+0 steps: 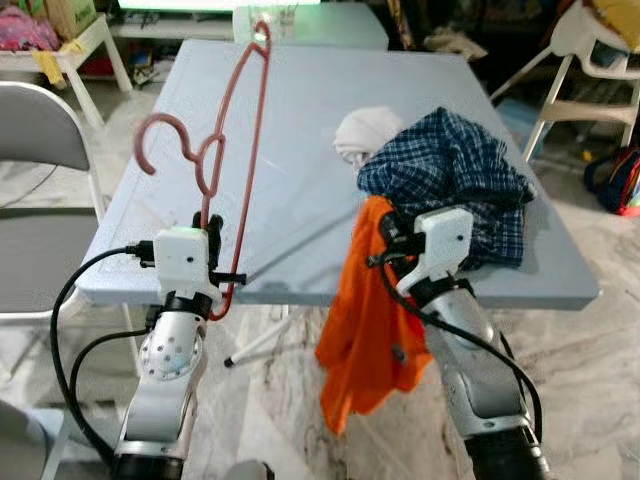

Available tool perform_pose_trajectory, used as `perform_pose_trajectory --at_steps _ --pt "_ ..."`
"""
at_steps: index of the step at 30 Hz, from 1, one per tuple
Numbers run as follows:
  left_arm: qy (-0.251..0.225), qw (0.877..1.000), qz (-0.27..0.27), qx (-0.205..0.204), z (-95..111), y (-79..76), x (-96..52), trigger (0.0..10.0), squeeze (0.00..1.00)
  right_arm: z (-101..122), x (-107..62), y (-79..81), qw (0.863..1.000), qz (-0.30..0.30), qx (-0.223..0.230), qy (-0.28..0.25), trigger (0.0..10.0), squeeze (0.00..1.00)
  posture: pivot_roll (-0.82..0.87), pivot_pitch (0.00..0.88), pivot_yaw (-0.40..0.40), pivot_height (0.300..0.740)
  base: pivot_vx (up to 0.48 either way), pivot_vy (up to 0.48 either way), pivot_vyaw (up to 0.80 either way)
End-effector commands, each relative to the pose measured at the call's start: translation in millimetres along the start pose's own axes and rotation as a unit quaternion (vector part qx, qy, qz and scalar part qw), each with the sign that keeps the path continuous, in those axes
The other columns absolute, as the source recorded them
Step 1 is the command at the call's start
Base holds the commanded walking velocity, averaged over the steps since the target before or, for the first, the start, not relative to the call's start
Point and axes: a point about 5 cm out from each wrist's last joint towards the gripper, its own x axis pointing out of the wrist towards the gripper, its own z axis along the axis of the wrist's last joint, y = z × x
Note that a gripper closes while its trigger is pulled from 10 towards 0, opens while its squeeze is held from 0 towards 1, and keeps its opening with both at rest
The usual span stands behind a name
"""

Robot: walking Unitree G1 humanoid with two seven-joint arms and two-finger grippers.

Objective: Hang hanger

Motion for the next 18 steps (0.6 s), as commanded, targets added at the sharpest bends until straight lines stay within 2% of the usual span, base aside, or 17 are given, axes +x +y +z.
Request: perform_pose_trajectory --at_steps 1,4,7,9,11,12,14,15,18 --pt "0.048 0.999 0.006 0.017 -18.9 2.6 -8.9 10.0 0.0 3.3 -1.0 -2.9 1.0 0.002 -0.002 -0.007 10.0 0.0 0.15 0.175 -0.063 0.74 0.0 0.0 0.0" --pt "0.047 0.999 0.005 0.023 -19.4 2.8 -11.2 10.0 0.0 3.8 1.4 -5.3 1.0 0.021 0.002 -0.002 10.0 0.0 0.15 0.179 -0.062 0.74 0.0 0.0 0.0" --pt "0.046 0.999 0.007 0.026 -19.4 2.0 -12.4 10.0 0.0 11.9 17.0 -15.0 0.998 0.069 0.009 0.005 10.0 0.0 0.15 0.182 -0.066 0.74 0.0 0.0 0.0" --pt "0.046 0.999 0.008 0.027 -19.2 1.4 -12.4 10.0 0.0 14.4 21.4 -17.3 0.996 0.085 0.005 0.008 10.0 0.0 0.15 0.184 -0.067 0.74 0.0 0.0 0.0" --pt "0.045 0.999 0.009 0.027 -19.0 0.6 -12.4 10.0 0.0 23.1 34.2 -24.4 0.995 0.104 -0.002 0.007 10.0 0.0 0.15 0.187 -0.072 0.74 0.0 0.0 0.0" --pt "0.046 0.999 0.008 0.027 -19.5 -0.5 -12.8 10.0 0.0 31.7 46.3 -30.9 0.993 0.116 -0.007 0.005 10.0 0.0 0.15 0.188 -0.075 0.74 0.0 0.0 0.0" --pt "0.046 0.999 0.009 0.027 -20.2 -1.1 -13.4 10.0 0.0 38.0 56.0 -34.7 0.992 0.126 -0.01 0.004 10.0 0.0 0.15 0.19 -0.077 0.74 0.0 0.0 0.0" --pt "0.046 0.998 0.01 0.027 -20.4 -1.6 -13.9 10.0 0.0 44.3 66.9 -37.9 0.99 0.138 -0.006 0.007 10.0 0.0 0.15 0.19 -0.079 0.74 0.0 0.0 0.0" --pt "0.046 0.998 0.012 0.028 -20.1 -1.6 -14.4 10.0 0.0 52.1 79.5 -39.7 0.988 0.152 -0.008 0.006 10.0 0.0 0.16 0.191 -0.081 0.74 0.0 0.0 0.0"
